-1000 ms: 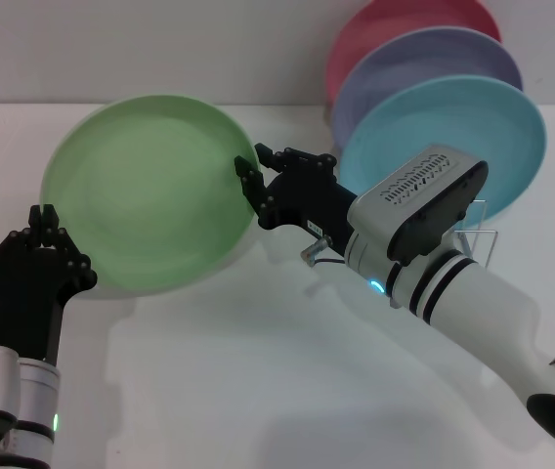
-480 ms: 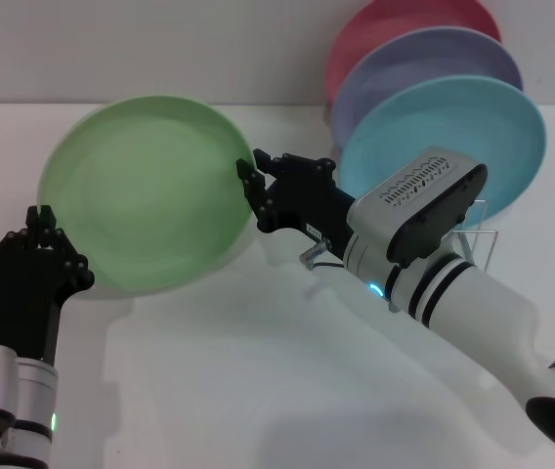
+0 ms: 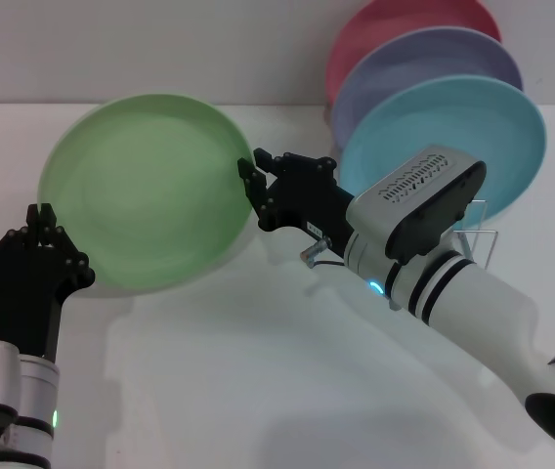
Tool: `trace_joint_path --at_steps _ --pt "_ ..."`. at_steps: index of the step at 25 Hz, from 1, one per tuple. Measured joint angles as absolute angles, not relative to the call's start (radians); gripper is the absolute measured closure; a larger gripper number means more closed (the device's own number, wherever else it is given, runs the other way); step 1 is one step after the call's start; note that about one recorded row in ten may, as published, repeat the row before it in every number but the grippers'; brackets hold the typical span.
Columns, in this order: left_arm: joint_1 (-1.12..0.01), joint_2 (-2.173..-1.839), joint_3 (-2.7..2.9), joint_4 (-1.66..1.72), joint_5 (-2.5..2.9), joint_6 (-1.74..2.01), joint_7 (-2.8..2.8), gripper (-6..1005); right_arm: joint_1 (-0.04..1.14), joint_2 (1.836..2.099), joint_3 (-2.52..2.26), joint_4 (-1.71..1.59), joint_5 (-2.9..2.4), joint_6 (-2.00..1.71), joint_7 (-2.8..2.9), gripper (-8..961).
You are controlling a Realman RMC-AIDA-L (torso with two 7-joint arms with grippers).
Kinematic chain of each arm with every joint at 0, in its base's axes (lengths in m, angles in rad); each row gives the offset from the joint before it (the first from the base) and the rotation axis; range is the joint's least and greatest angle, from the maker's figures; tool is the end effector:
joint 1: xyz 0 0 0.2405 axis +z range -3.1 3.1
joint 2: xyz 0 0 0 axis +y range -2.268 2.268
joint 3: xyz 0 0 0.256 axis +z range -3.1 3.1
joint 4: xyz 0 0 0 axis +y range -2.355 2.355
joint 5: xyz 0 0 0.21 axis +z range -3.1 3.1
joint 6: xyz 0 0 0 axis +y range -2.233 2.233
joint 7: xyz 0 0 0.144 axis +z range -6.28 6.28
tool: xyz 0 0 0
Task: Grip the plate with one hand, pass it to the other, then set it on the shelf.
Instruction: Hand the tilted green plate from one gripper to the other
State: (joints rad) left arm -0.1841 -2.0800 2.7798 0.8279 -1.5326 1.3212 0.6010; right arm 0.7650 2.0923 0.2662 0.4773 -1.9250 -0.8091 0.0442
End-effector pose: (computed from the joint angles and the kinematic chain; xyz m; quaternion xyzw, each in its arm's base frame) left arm -0.2641 0.2482 -0.0709 -0.6340 -0.2589 -0.2671 0.6780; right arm 0.1734 0.3607 -0.1391 -0.8584 0.1888 0.2944 0.3754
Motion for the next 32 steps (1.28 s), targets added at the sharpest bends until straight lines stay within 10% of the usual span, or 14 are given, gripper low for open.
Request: trace_joint_path --at_steps 32 --pt "-0.193 -2.08 2.778 0.822 -1.534 1.317 0.592 968 0.773 2.092 0.278 0.483 -1.934 -0.793 0.044 824"
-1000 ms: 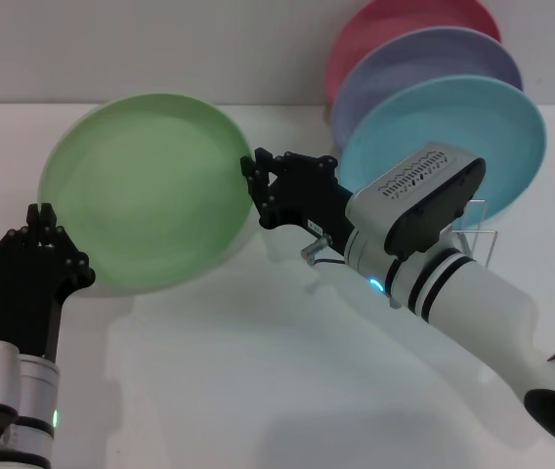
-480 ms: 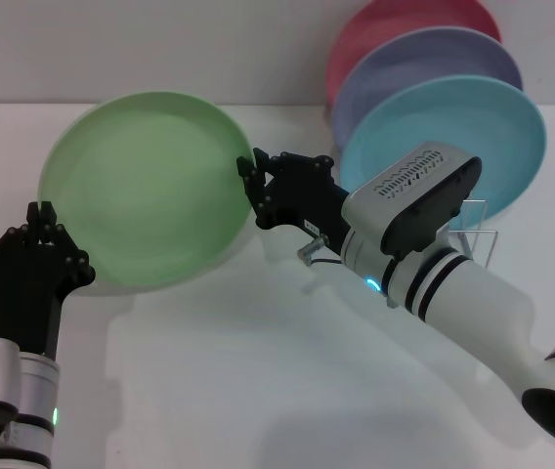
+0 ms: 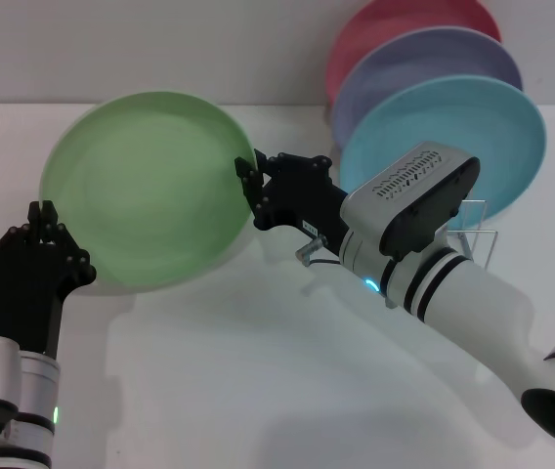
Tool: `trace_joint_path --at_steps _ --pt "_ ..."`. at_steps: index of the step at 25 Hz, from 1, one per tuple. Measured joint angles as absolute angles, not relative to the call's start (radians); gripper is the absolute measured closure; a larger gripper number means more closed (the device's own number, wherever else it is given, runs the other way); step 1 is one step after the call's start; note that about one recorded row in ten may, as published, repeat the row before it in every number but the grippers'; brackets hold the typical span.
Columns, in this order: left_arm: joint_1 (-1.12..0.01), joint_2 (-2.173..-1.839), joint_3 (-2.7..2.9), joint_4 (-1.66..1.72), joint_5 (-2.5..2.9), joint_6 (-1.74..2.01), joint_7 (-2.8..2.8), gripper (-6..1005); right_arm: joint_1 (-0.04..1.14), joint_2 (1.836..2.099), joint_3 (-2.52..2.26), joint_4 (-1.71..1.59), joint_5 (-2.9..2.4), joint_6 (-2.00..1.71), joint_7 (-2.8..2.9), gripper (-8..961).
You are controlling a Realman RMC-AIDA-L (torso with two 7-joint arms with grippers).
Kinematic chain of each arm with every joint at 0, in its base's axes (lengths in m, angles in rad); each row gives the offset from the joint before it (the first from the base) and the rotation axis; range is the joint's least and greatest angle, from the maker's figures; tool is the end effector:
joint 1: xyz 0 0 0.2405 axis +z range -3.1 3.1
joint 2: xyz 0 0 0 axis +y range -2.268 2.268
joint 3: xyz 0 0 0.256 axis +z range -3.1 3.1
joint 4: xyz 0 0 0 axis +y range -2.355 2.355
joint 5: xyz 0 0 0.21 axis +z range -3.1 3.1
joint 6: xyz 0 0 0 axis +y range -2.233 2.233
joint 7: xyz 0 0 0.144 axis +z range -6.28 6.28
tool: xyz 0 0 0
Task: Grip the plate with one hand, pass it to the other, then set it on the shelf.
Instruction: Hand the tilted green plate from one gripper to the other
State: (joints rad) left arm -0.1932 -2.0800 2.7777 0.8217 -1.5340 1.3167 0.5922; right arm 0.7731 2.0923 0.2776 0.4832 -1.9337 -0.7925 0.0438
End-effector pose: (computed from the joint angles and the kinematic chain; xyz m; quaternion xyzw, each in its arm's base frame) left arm -0.2638 0.2509 -0.0709 -0.6348 -0.2590 -0.2695 0.6762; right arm 0.1699 0.3622 -0.1405 -0.8604 0.1883 0.2924 0.3723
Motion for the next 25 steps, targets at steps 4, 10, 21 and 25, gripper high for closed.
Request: trace_joint_path --at_steps 4,10,21,25 --pt "-0.193 -2.08 2.78 0.82 -1.534 1.318 0.59 968 0.773 2.092 0.278 0.483 -1.934 -0.793 0.044 826" --pt "-0.189 -2.08 2.781 0.82 -1.534 1.319 0.589 968 0.772 2.092 0.279 0.483 -1.935 -0.793 0.044 868" --pt "-0.19 -2.08 2.781 0.821 -1.534 1.319 0.587 968 0.769 2.092 0.291 0.483 -1.934 -0.789 0.039 890" --pt "-0.192 -2.08 2.78 0.821 -1.534 1.316 0.587 968 0.768 2.092 0.291 0.483 -1.934 -0.787 0.038 899"
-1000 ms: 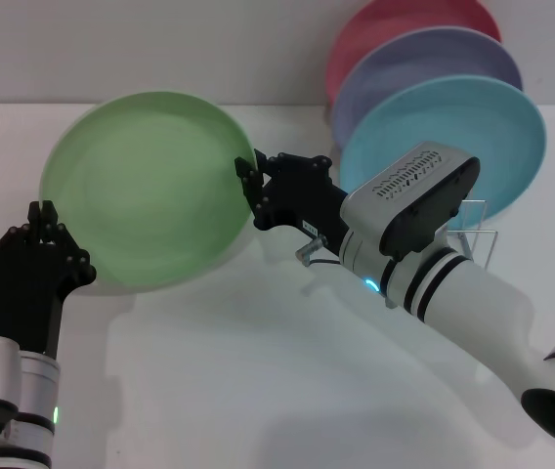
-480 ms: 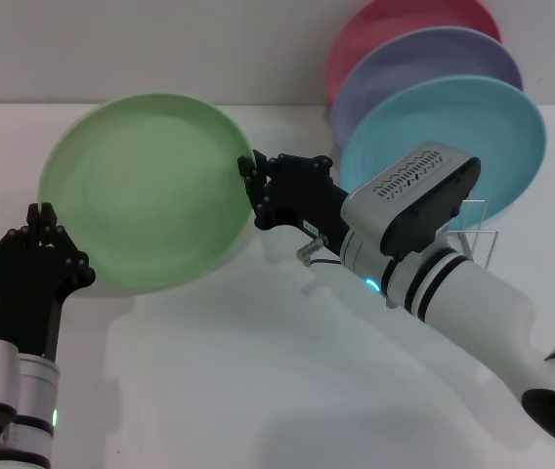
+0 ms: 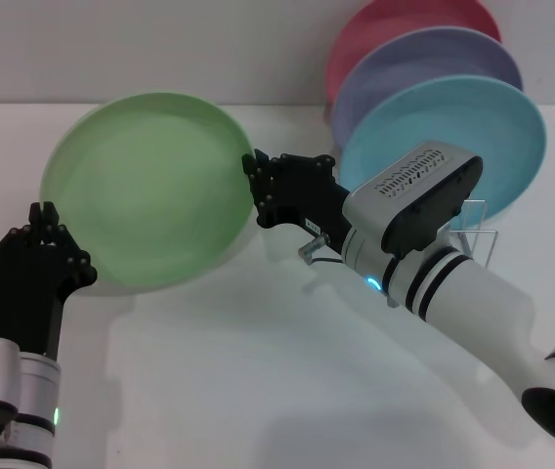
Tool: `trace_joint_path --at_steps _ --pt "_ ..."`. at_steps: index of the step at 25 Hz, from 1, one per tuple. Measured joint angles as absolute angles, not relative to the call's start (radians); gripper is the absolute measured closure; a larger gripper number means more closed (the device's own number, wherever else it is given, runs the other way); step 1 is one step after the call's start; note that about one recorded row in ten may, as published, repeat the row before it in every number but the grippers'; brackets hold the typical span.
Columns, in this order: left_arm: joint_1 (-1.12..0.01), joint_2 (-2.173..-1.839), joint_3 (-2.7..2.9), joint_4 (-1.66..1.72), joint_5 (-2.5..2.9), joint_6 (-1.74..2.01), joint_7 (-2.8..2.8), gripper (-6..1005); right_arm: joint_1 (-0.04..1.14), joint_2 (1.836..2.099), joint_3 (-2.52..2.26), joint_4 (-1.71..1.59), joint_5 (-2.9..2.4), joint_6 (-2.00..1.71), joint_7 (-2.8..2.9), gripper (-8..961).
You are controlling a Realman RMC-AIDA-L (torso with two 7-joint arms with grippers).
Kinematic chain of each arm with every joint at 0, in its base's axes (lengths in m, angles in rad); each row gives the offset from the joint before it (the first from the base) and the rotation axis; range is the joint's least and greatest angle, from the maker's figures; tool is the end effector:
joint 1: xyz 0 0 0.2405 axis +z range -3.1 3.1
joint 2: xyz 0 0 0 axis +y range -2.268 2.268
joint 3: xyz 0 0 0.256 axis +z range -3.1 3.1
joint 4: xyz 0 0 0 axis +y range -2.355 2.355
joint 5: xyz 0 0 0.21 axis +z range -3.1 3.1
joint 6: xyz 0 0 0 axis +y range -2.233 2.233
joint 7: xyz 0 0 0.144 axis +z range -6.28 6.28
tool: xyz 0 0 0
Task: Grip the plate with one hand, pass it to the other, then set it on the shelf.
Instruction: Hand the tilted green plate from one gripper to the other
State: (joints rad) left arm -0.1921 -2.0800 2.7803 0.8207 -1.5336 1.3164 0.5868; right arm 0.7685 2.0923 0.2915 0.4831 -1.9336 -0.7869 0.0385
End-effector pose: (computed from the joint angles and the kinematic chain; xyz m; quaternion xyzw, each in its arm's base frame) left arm -0.2641 0.2502 -0.0713 -0.6352 -0.2605 -0.2706 0.6748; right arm 0.1715 0.3635 -0.1393 -0.8578 0.1924 0.2913 0.3773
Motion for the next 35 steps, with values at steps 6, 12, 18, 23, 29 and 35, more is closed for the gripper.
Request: trace_joint_path --at_steps 6,12,18,23,29,35 --pt "-0.193 -2.08 2.78 0.819 -1.534 1.314 0.585 968 0.768 2.092 0.292 0.483 -1.934 -0.786 0.038 911" --pt "-0.193 -2.08 2.781 0.819 -1.54 1.313 0.584 968 0.768 2.092 0.29 0.483 -1.935 -0.786 0.038 918" --pt "-0.195 -2.08 2.781 0.819 -1.543 1.313 0.577 968 0.768 2.092 0.287 0.483 -1.935 -0.789 0.036 929" --pt "-0.198 -2.08 2.781 0.819 -1.539 1.3 0.575 968 0.765 2.092 0.284 0.483 -1.934 -0.793 0.035 936" --pt "-0.202 -2.079 2.784 0.819 -1.525 1.291 0.575 968 0.762 2.092 0.286 0.482 -1.934 -0.794 0.034 936" --pt "-0.198 -2.075 2.781 0.819 -1.516 1.289 0.55 968 0.761 2.092 0.284 0.483 -1.934 -0.796 0.032 937"
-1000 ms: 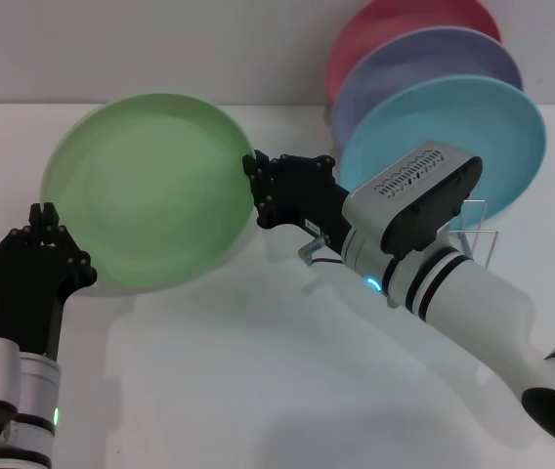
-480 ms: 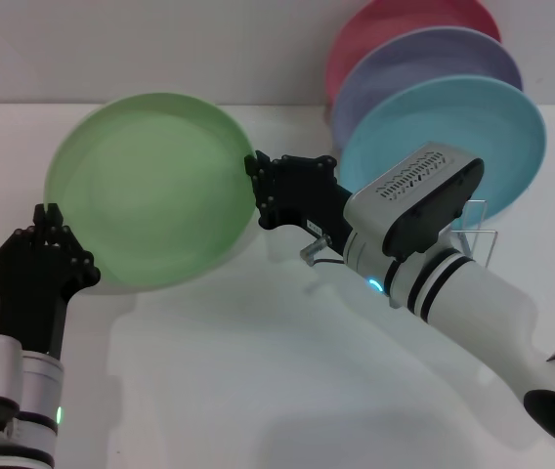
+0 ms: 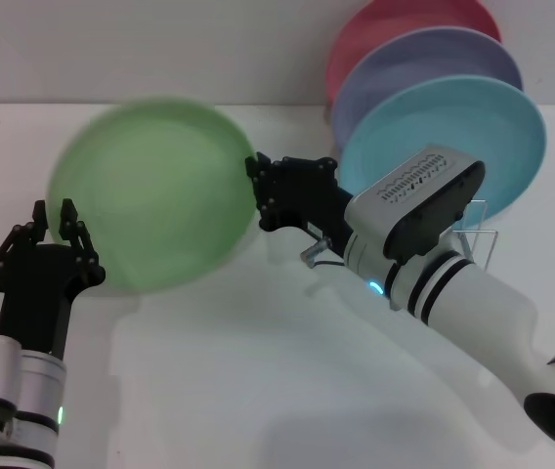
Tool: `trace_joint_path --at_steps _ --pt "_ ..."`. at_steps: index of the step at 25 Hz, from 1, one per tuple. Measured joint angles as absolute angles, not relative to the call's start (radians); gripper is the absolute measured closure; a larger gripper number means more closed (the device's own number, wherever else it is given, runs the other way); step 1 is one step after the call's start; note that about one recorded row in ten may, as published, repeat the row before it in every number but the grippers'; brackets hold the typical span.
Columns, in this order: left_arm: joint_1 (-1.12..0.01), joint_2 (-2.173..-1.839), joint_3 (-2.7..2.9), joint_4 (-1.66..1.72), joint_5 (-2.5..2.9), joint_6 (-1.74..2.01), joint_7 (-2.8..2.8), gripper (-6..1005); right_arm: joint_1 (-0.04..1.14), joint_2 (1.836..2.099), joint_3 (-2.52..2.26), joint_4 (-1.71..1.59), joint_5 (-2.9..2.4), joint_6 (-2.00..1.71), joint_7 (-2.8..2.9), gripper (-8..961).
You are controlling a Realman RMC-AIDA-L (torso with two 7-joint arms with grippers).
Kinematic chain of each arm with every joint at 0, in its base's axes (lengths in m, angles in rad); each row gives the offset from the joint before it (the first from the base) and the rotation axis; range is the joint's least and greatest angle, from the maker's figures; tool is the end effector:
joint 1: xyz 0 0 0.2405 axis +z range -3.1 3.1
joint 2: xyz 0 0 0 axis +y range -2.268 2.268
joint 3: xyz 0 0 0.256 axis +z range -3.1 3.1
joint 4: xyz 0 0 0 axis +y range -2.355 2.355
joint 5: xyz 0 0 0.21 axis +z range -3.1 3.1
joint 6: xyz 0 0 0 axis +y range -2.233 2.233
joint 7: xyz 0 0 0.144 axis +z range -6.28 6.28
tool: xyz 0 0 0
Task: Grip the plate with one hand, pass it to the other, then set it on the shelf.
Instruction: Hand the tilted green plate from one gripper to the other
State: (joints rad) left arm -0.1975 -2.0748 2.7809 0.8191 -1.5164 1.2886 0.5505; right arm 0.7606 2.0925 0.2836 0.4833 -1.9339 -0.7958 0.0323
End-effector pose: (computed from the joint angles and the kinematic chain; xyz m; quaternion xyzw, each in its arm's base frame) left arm -0.2632 0.2521 -0.0742 -0.6441 -0.2675 -0.2800 0.6596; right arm 0.1736 0.3610 -0.1395 -0.8584 0.1895 0.2908 0.3777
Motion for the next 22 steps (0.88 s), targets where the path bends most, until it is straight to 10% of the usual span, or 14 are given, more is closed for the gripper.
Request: trace_joint_path --at_steps 10,22 --pt "-0.188 -2.071 2.775 0.795 -1.516 1.301 0.507 616 0.751 2.092 0.286 0.493 -1.934 -0.807 0.006 937" --pt "-0.114 -2.056 2.715 0.674 -1.313 1.552 0.003 518 0.719 2.092 0.291 0.495 -1.935 -0.887 -0.077 936"
